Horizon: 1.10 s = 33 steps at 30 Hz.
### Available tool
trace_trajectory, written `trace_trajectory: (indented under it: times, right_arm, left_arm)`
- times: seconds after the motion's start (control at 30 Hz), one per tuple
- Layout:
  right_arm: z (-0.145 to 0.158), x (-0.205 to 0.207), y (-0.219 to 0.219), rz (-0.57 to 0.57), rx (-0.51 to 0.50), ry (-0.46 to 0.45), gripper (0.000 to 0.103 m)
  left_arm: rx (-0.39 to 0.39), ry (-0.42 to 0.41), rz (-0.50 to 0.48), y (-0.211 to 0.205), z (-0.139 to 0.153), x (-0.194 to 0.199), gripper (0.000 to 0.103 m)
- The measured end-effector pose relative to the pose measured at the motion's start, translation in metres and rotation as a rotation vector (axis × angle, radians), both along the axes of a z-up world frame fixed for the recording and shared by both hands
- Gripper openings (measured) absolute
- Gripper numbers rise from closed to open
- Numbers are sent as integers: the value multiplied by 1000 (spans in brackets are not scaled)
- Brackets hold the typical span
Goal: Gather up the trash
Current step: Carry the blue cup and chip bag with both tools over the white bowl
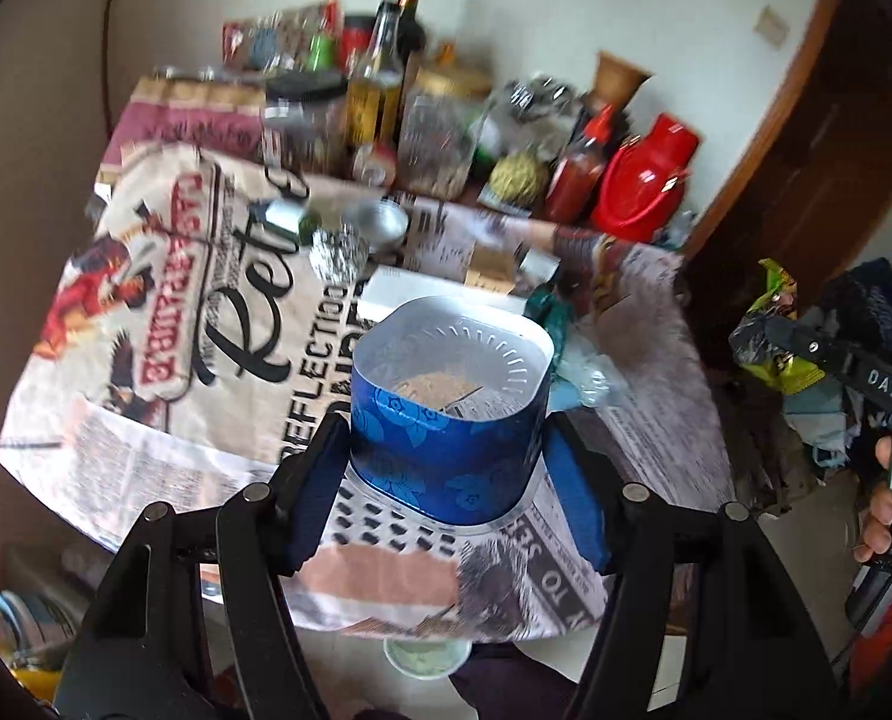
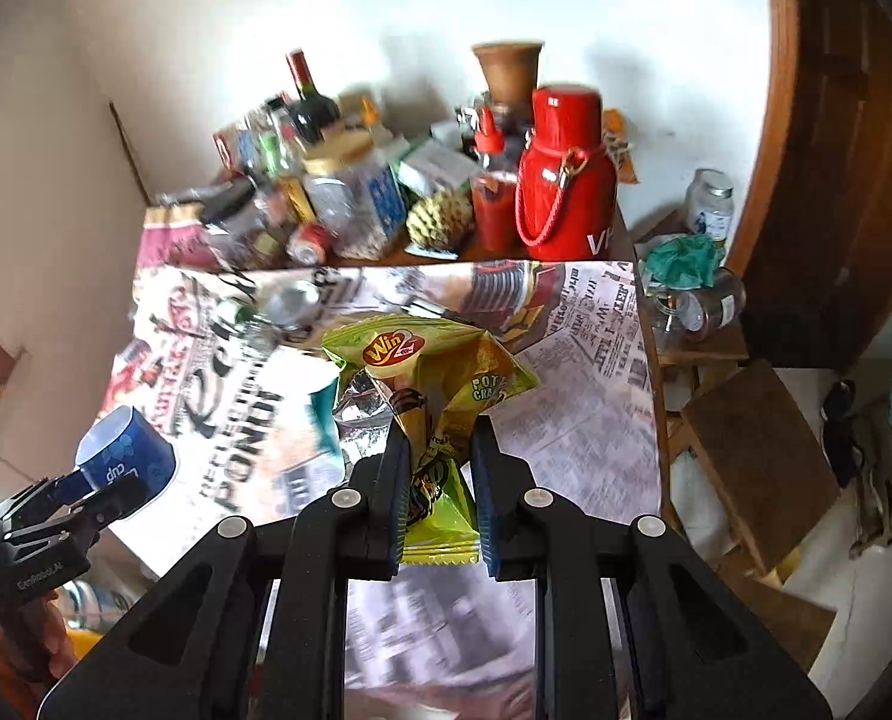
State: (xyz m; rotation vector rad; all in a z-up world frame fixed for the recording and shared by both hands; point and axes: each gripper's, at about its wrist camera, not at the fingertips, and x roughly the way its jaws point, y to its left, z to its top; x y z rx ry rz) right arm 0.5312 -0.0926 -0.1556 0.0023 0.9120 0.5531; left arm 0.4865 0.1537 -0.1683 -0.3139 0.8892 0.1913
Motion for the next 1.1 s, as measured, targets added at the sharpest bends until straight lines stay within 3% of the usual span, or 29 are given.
trace_trajectory:
  times: [0.3, 0.5, 0.77, 1.1]
  right_arm:
    - [23, -114, 5, -79, 51, -78, 17]
    - [17, -179, 2, -129, 57, -79, 17]
    - [-17, -229, -5, -175, 10, 40, 17]
    - [-91, -240, -14, -138, -60, 208, 17]
  left_arm:
    - [32, -180, -141, 5, 46, -94, 64]
    - [19, -216, -231, -3, 50, -146, 64]
    - [-45, -112, -333, -26, 16, -181, 63]
    - [-104, 74, -379, -63, -59, -183, 62]
